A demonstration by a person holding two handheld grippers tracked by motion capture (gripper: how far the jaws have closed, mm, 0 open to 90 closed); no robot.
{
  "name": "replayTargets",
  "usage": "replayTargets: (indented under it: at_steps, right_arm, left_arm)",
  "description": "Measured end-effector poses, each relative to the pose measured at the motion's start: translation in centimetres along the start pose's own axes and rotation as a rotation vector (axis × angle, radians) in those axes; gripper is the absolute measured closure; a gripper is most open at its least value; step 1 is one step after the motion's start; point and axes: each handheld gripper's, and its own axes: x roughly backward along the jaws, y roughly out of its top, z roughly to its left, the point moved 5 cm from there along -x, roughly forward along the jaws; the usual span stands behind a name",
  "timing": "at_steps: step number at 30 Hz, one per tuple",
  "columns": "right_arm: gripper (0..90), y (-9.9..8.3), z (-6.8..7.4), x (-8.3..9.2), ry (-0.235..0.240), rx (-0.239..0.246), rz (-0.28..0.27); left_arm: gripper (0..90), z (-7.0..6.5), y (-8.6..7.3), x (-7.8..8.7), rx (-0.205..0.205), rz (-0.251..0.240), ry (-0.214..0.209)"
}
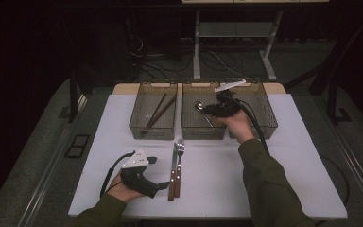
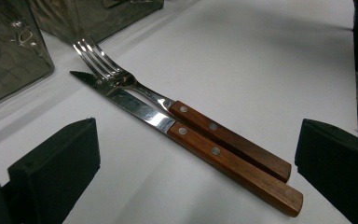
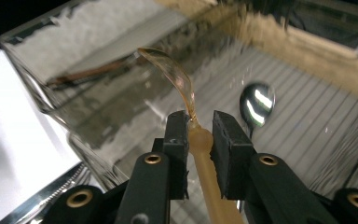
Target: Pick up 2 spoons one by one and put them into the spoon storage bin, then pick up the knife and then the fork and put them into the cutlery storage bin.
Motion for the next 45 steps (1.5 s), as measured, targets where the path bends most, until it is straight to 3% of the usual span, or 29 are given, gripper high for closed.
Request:
replayTargets:
  at_steps: [2,4,9,14,23,31,38,45]
  right_arm:
    - [63.6,-0.3,0.0,-0.2,0.007,-0.014,-0.006]
    - [59.3,-0.5,0.0,0.1,0.008,-0.013,-0.029]
    - [53.7,-0.7,-0.6,1.8,-0.004,-0.008,-0.064]
    - [45.2,-1.4,-0.8,3.8,0.016,-0.001,-0.097]
    - [36.8,-4.7,-0.5,6.7,0.05,0.006,-0.116]
    - [29.5,-7.8,0.0,8.6,0.035,0.032,-0.134]
    - [26.3,-10.8,0.1,9.9,-0.008,0.027,-0.142]
    - [25.0,-14.4,0.2,11.4,-0.034,0.011,-0.133]
  left_arm:
    - [0.0,0.0,0.0,0.0,-0.003,0.003,-0.001]
    - [0.0,0.0,0.0,0.0,-0.002,0.002,-0.001]
    - [0.0,0.0,0.0,0.0,-0.001,0.002,0.002]
    - [0.0,0.0,0.0,0.0,0.013,0.004,0.005]
    - [0.0,0.1,-0.1,0.0,0.01,0.011,0.007]
    - [0.1,0.0,-0.1,0.2,0.014,0.02,0.02]
    - [9.8,0.1,-0.1,0.6,0.027,0.029,0.032]
    - [39.4,-0.3,0.5,0.7,0.02,0.03,0.031]
